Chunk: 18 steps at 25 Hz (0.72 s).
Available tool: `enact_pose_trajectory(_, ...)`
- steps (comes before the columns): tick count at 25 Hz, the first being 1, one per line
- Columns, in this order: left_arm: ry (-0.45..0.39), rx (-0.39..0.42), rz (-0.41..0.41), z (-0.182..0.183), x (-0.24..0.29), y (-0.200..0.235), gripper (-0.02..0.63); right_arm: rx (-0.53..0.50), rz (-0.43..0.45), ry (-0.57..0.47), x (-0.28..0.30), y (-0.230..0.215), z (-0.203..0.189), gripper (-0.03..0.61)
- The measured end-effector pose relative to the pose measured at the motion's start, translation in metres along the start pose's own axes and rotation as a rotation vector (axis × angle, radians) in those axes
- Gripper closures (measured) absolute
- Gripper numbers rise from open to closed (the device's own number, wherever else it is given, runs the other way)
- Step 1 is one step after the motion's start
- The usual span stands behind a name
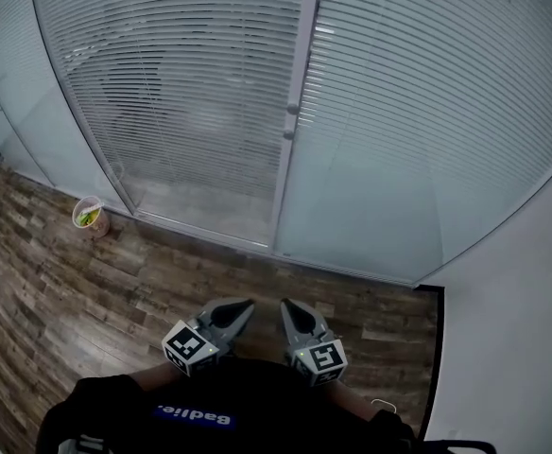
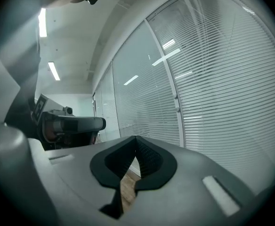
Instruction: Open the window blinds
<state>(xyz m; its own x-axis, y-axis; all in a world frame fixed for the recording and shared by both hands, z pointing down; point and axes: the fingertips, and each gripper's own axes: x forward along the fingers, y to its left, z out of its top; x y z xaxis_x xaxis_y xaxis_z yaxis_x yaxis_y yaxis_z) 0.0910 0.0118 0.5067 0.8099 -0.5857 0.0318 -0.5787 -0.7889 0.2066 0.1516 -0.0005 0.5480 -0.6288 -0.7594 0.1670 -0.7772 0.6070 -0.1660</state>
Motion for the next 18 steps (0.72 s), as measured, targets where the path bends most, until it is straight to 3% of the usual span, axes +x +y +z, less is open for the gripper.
enact_pose_trajectory(9,-0.027,-0.012,-0.059,0.009,0.041,0.067,0.615,-0.028,-0.095,0.022,0.057,-0.05,0.012,0.577)
enact_pose_trajectory(18,-0.041,-0.044,-0.141,0.05,0.066,0.18,0.615,0.0,-0.247,-0.039,0.159,-0.093,0.07,0.575)
